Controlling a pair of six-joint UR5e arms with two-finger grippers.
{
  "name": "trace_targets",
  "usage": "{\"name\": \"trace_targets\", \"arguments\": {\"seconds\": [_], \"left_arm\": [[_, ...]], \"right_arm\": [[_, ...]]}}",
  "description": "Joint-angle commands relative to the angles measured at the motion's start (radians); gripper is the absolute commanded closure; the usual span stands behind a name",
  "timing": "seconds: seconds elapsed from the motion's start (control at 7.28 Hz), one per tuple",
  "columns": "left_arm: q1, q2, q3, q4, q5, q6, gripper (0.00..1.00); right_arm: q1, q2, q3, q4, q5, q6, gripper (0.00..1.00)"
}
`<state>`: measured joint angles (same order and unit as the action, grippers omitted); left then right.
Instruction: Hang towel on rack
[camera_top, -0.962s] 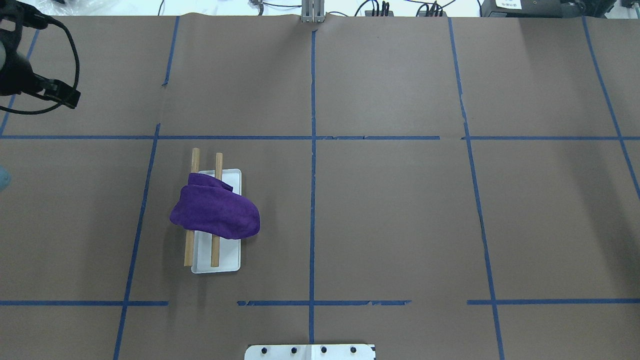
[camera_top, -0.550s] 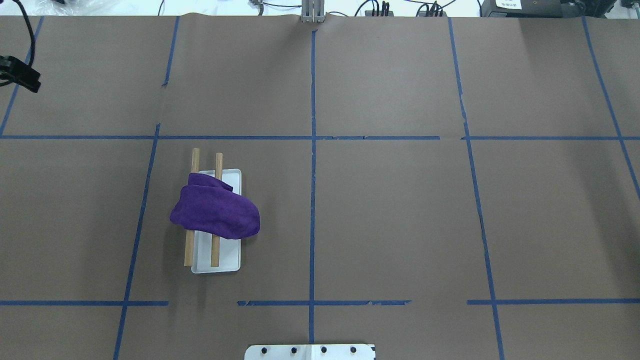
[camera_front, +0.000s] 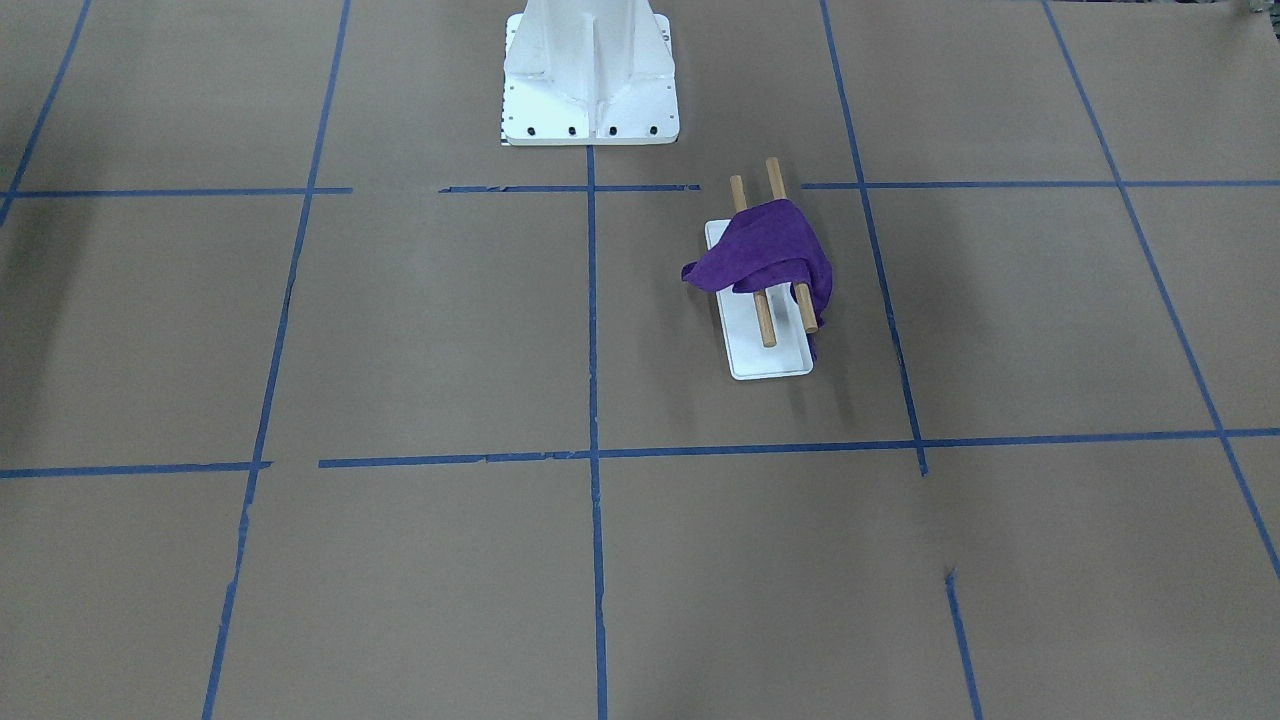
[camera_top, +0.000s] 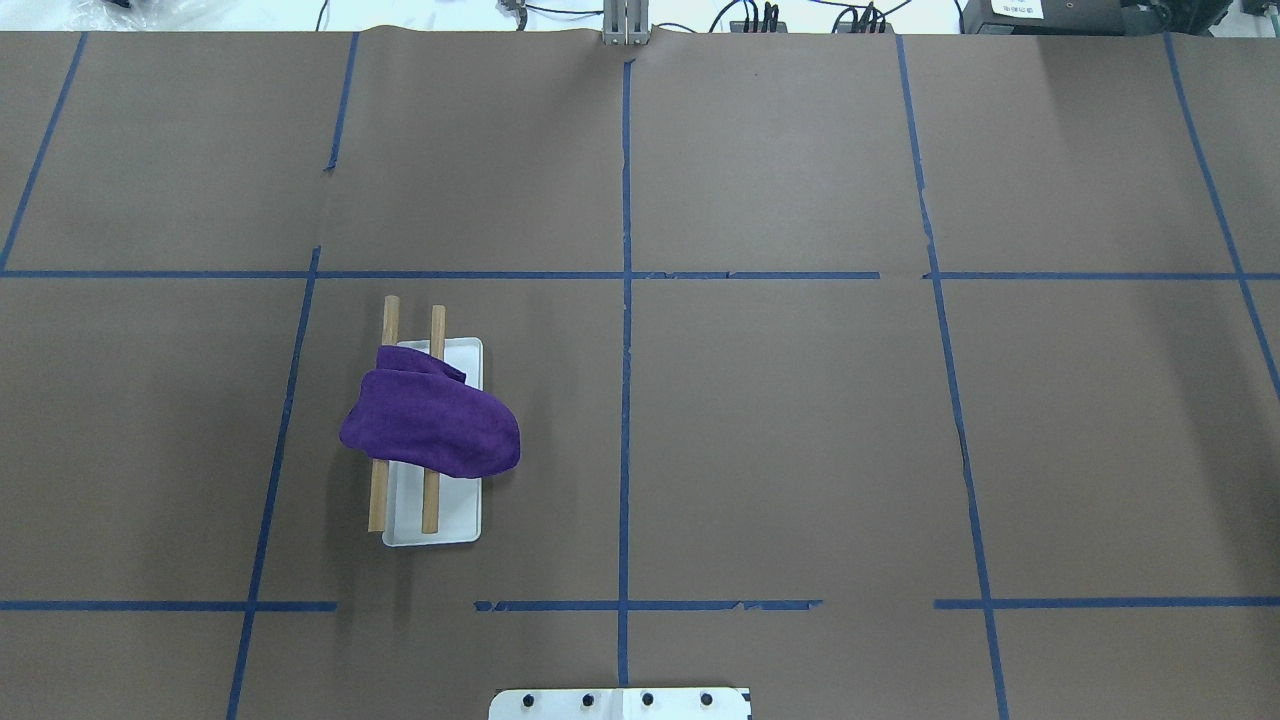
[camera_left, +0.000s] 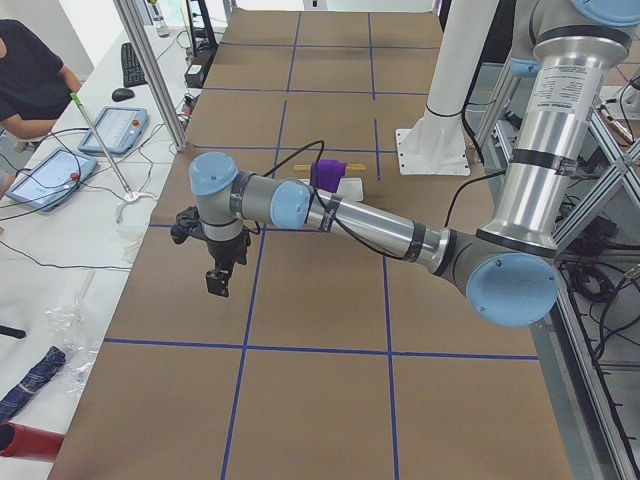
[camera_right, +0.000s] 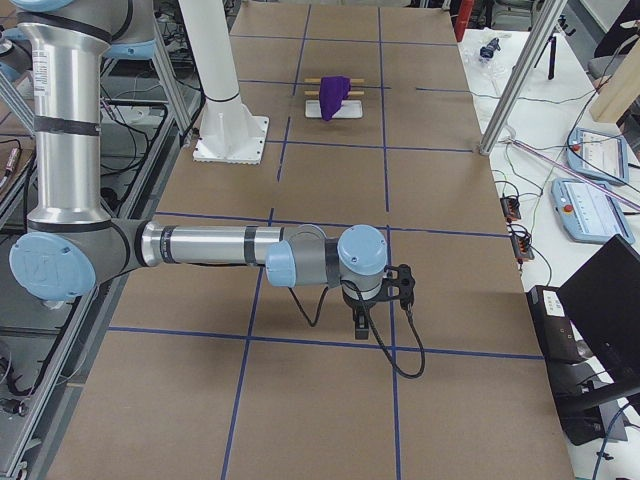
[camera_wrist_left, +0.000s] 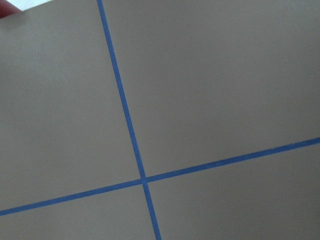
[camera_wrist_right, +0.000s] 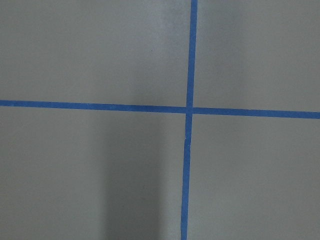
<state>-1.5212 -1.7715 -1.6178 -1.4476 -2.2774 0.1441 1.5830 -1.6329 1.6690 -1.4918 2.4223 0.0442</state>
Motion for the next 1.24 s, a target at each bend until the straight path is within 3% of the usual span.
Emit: {"name": "trace_targets", "arguments": {"seconds": [0.0, 1.1], "left_arm": [[-0.039, 0.049, 0.074, -0.034, -0.025, 0.061, 0.00], [-0.036, 0.172, -0.060, -0.037, -0.025, -0.130, 0.00]], "right_arm": [[0.002, -0.001, -0.002, -0.001, 0.006, 0.005, 0.00], [0.002, -0.002, -0.001, -0.001, 0.006, 0.005, 0.00]]}}
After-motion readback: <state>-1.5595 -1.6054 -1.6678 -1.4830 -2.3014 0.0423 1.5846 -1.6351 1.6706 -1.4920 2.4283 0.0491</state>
